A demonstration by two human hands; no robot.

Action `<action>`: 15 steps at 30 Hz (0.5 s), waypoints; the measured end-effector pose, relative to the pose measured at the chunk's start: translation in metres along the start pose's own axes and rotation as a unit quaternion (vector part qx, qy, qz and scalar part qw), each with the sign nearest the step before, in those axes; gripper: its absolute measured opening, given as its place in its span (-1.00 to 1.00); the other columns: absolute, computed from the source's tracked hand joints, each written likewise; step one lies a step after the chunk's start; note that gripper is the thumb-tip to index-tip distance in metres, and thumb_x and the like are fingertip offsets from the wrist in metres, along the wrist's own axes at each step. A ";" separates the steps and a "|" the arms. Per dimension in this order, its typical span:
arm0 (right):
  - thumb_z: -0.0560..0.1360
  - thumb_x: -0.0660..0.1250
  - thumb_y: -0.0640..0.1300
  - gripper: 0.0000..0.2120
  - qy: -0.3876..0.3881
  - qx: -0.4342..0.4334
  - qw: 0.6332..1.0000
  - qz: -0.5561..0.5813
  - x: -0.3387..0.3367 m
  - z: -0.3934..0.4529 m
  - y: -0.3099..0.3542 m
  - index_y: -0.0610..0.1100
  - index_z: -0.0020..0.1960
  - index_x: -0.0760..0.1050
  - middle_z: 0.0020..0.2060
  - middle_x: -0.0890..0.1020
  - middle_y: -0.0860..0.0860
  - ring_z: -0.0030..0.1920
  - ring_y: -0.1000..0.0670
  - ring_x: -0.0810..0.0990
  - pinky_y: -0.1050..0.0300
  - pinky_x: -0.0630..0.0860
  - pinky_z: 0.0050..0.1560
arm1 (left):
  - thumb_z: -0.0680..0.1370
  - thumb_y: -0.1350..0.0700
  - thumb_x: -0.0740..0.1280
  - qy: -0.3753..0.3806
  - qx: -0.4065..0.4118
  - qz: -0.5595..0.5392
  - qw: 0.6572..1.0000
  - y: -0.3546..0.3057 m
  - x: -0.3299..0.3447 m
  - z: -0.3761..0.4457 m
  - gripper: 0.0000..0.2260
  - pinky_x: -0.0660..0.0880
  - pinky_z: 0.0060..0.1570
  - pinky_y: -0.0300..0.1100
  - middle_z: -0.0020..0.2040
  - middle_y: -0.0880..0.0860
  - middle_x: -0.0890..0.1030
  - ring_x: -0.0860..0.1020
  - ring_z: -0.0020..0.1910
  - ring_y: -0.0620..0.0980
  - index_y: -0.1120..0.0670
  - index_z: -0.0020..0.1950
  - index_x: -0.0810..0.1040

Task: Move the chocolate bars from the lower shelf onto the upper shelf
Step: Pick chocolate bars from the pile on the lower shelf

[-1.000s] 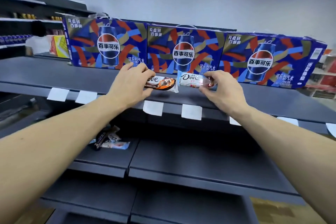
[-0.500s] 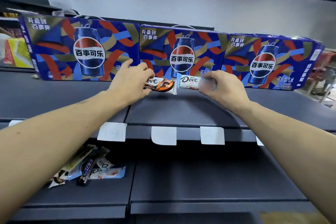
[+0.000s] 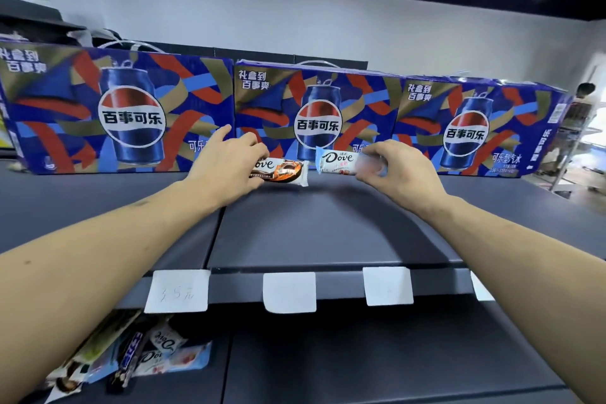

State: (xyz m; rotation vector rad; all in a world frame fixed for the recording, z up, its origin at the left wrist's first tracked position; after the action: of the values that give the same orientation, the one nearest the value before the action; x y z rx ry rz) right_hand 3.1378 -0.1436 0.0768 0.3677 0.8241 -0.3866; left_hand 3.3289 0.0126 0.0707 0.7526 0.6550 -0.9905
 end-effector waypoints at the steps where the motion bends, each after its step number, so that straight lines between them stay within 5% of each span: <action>1: 0.43 0.46 0.10 -0.62 -0.002 0.000 1.000 -0.001 0.000 0.002 -0.005 0.00 0.19 0.55 -0.01 0.61 0.07 -0.02 0.01 0.54 -0.06 0.54 -0.09 | 0.47 -0.07 0.38 -0.002 0.000 0.002 1.000 -0.001 0.001 0.004 -0.65 0.14 0.43 0.05 0.10 -0.01 0.54 0.57 0.02 0.04 0.01 0.21 0.52; 15: 0.43 0.45 0.10 -0.63 0.009 -0.006 1.000 0.014 0.005 0.018 -0.050 0.00 0.18 0.55 0.00 0.62 0.09 -0.01 0.04 0.53 -0.04 0.54 -0.10 | 0.48 -0.07 0.37 -0.010 -0.027 0.024 0.999 -0.029 0.009 0.039 -0.66 0.19 0.39 0.01 0.08 0.01 0.53 0.55 0.02 0.05 0.01 0.21 0.52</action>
State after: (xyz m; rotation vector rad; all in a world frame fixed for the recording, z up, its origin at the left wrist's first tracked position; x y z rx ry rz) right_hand 3.1294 -0.1961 0.0760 0.3720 0.8383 -0.3530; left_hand 3.3118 -0.0331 0.0792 0.7074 0.6404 -0.9315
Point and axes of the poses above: each hand's wrist, its own z-axis towards the middle knuckle, its own x-axis out of the palm, y = z × x, the point moved 10 cm from there along z, towards the middle knuckle
